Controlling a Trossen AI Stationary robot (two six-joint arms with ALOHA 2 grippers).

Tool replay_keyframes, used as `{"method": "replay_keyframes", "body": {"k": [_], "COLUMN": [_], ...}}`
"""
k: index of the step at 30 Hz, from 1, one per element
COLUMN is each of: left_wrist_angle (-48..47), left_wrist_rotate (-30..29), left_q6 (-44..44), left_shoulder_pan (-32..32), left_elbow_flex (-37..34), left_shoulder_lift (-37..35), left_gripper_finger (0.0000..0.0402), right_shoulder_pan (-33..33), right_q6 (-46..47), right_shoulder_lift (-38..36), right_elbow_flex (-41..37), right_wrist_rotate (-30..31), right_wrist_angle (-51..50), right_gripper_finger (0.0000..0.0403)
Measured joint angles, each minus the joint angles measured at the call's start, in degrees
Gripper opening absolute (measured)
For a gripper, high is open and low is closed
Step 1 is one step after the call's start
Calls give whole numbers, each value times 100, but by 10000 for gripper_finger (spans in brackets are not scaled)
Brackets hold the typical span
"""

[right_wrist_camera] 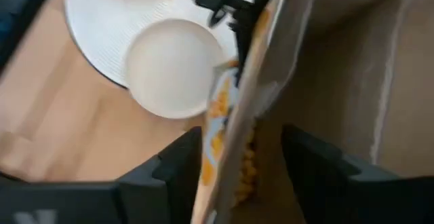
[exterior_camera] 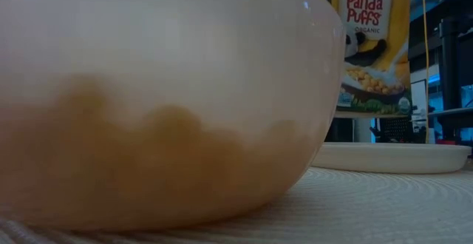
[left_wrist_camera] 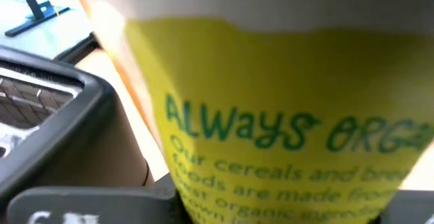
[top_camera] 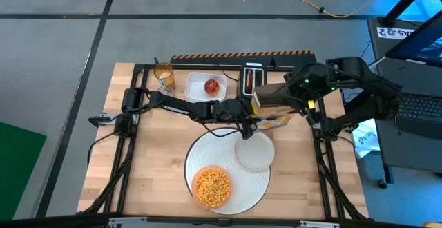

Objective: Arrange a breakfast setting
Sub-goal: Pour the cereal from the cereal box into the pink bowl

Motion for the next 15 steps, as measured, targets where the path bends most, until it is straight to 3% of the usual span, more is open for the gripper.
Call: {"method": "replay_keyframes", "body": {"k": [10, 15], "left_wrist_angle": [199, -4], "left_wrist_rotate": [-20, -177], "left_q6": [-8, 18], "left_shoulder_pan": [0, 0], "left_elbow_flex": [23, 107], "left_shoulder_lift": [-2, -29], "left_gripper_finger": [109, 122], "right_shoulder_pan": [0, -3], "right_q6": [-489, -617], "right_shoulder_lift": [357, 497], "right_elbow_flex": [2, 4], "right_wrist_rotate": [137, -190], "right_wrist_angle": [-22, -56], "right_gripper_finger": [19, 12]}}
